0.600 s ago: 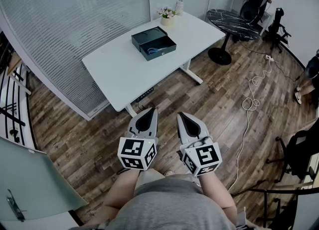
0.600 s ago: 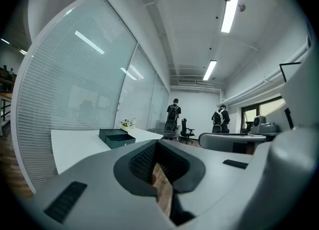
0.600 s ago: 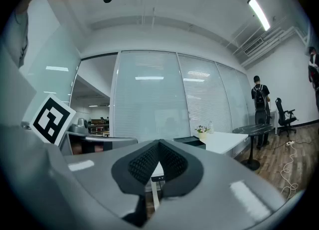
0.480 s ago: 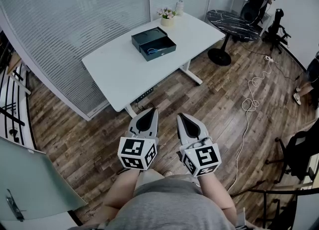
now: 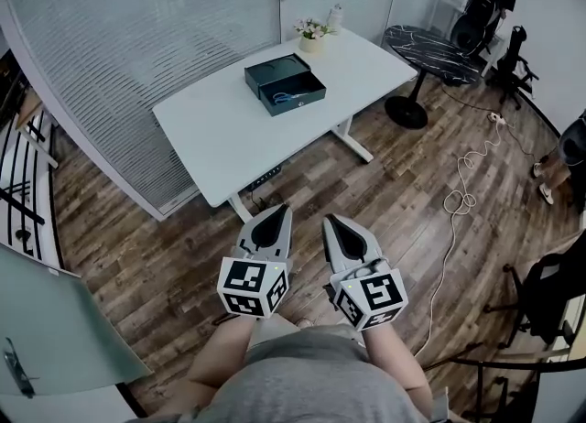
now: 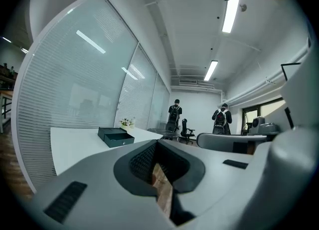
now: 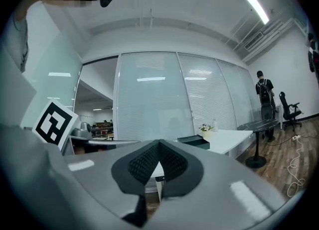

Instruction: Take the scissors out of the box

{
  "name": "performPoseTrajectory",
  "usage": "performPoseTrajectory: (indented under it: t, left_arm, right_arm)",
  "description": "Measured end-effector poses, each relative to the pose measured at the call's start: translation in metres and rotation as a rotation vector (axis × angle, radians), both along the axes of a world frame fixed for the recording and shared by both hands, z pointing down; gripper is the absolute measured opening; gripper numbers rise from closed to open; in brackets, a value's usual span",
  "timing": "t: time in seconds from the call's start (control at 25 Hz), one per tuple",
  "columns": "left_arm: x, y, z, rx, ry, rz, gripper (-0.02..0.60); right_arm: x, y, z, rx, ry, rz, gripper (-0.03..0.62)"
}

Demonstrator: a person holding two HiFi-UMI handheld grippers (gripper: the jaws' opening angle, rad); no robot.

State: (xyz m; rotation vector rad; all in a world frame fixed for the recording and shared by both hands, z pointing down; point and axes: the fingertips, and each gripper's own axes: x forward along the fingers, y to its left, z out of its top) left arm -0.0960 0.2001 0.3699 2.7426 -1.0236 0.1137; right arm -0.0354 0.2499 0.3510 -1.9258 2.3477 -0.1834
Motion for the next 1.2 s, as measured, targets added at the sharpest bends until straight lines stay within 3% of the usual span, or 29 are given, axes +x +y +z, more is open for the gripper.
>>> performPoseTrajectory:
  t: [0.64,0.84,1.2]
  left_arm:
    - [0.000,-0.009,0.009,-0.037,-0.015,-0.053,0.006]
    - [-0.001,-0.040,0.016,-0.065,0.003,-0.056,0.006]
    - [0.029,-0.123,0.022,-0.099,0.033,-0.061,0.006]
  right_arm:
    - [0.008,-0.020,0.013,-0.016,-0.011,-0.020,0.009]
    - [0.012,-0.048,0.020,-0.022,-0.015,-0.014,0.008]
    - [0.043,-0.124,0.029,-0.064,-0.021,-0.039,0.009]
